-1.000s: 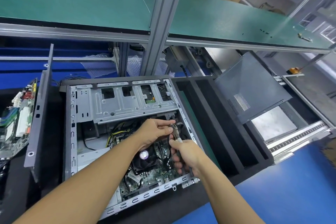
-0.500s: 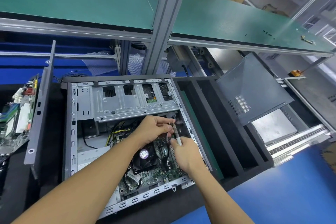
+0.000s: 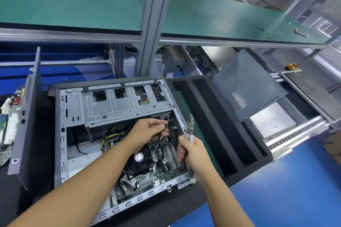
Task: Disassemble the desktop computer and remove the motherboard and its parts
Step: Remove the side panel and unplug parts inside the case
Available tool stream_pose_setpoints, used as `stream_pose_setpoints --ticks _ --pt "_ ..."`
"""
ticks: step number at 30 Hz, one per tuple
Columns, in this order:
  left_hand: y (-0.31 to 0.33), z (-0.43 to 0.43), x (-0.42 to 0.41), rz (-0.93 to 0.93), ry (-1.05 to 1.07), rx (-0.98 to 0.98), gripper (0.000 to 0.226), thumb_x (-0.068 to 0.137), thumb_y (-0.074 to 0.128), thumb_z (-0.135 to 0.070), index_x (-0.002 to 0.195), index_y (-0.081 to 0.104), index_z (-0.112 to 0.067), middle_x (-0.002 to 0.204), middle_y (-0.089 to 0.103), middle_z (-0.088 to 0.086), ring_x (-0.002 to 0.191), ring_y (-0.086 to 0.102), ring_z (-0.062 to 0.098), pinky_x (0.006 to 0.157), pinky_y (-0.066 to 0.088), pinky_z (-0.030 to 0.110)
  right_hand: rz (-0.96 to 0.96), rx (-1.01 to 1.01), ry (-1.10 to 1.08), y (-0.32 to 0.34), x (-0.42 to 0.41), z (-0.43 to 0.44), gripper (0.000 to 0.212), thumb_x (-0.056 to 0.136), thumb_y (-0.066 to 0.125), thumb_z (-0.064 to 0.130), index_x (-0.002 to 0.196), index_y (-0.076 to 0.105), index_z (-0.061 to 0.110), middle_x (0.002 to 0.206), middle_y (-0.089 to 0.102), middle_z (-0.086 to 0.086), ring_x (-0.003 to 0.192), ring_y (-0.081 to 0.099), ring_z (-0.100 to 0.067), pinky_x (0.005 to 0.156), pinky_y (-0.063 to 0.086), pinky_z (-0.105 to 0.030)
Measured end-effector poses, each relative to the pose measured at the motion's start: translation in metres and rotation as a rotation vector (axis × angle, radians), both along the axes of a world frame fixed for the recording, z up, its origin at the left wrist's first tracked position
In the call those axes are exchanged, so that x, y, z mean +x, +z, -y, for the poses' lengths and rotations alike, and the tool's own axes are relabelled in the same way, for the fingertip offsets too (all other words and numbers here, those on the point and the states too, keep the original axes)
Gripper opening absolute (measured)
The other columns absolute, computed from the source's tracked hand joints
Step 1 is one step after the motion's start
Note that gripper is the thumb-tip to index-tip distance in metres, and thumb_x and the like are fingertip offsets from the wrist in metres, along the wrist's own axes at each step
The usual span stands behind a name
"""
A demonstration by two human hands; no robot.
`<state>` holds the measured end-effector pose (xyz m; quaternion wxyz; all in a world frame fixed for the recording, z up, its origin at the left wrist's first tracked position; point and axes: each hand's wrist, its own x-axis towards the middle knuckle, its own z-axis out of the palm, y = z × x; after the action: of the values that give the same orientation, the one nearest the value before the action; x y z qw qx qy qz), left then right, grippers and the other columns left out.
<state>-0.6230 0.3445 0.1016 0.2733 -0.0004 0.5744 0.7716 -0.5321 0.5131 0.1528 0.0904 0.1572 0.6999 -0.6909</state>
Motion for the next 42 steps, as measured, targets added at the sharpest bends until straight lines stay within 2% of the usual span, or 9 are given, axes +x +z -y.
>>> stream_pose_setpoints --ticks 5,8,17,21,26,31,34,38,42 --pt "-0.002 0.005 0.003 0.073 0.133 -0.051 0.012 0.093 0.065 -0.004 0.101 0.074 -0.005 0.096 0.077 0.011 0.090 0.075 0.023 0.064 0.058 0.021 -0.058 -0.066 0.015 -0.001 0.003 -0.002 0.025 0.090 0.058 0.027 0.066 0.050 0.024 0.062 0.043 -0.002 0.058 0.042 -0.018 0.063 0.041 -0.035" --pt "-0.004 0.008 0.008 0.053 0.164 -0.130 0.011 0.096 0.061 -0.006 0.101 0.070 -0.002 0.095 0.076 0.015 0.088 0.075 0.023 0.064 0.058 0.022 -0.070 -0.205 0.040 0.002 0.004 -0.003 0.011 0.088 0.061 0.022 0.082 0.054 0.016 0.071 0.049 -0.004 0.067 0.047 -0.019 0.071 0.043 -0.035" --pt "-0.001 -0.012 0.022 0.362 0.049 0.035 0.026 0.105 0.043 -0.016 0.122 0.058 -0.003 0.115 0.072 0.016 0.107 0.070 0.027 0.088 0.058 0.045 0.024 -0.453 0.121 0.007 -0.001 -0.017 0.028 0.082 0.062 0.017 0.104 0.053 0.002 0.080 0.056 -0.010 0.078 0.053 -0.025 0.079 0.047 -0.040" --pt "0.003 -0.024 0.023 0.250 -0.013 -0.249 0.029 0.101 0.042 0.002 0.113 0.067 -0.003 0.111 0.073 0.014 0.106 0.070 0.023 0.088 0.059 0.040 0.017 -0.697 0.119 0.004 0.001 -0.026 0.019 0.084 0.060 0.015 0.097 0.053 0.004 0.081 0.053 -0.013 0.076 0.053 -0.027 0.082 0.048 -0.044" --pt "0.013 -0.019 0.013 -0.299 -0.162 -0.961 0.010 0.085 0.075 -0.012 0.090 0.070 -0.021 0.088 0.071 -0.008 0.078 0.069 0.007 0.067 0.049 0.017 0.008 -0.954 0.094 0.001 0.004 -0.040 0.019 0.084 0.061 0.012 0.100 0.054 0.005 0.085 0.050 -0.015 0.081 0.050 -0.030 0.085 0.046 -0.049" --pt "0.010 -0.026 0.016 -0.657 -0.427 -1.591 0.028 0.078 0.067 -0.052 0.088 0.061 -0.026 0.086 0.052 -0.009 0.105 0.053 0.020 0.088 0.038 0.037 0.025 -1.029 0.110 -0.002 0.004 -0.046 0.024 0.082 0.067 0.013 0.101 0.055 0.004 0.086 0.051 -0.016 0.082 0.050 -0.031 0.085 0.047 -0.050" --pt "0.004 -0.027 0.016 -0.421 -0.519 -1.649 0.074 0.060 0.050 -0.085 0.105 0.062 -0.027 0.107 0.057 -0.006 0.116 0.044 0.021 0.099 0.029 0.045 0.040 -1.032 0.133 -0.002 0.002 -0.047 0.022 0.082 0.066 0.013 0.099 0.056 0.004 0.086 0.051 -0.015 0.082 0.051 -0.031 0.086 0.046 -0.051" --pt "-0.008 -0.031 0.024 -0.295 -0.494 -1.596 0.023 0.090 0.055 -0.047 0.096 0.055 -0.026 0.107 0.060 -0.001 0.121 0.046 0.024 0.099 0.026 0.045 0.058 -1.051 0.152 -0.003 0.002 -0.048 0.024 0.081 0.068 0.013 0.099 0.057 0.004 0.087 0.051 -0.016 0.082 0.051 -0.032 0.086 0.046 -0.051" --pt "0.001 -0.024 0.023 -0.325 -0.355 -1.524 0.018 0.099 0.048 -0.031 0.085 0.058 -0.025 0.095 0.061 -0.003 0.108 0.056 0.023 0.097 0.034 0.039 0.075 -1.078 0.158 -0.003 0.002 -0.048 0.022 0.081 0.068 0.012 0.099 0.060 0.003 0.087 0.051 -0.016 0.082 0.050 -0.032 0.086 0.044 -0.051"
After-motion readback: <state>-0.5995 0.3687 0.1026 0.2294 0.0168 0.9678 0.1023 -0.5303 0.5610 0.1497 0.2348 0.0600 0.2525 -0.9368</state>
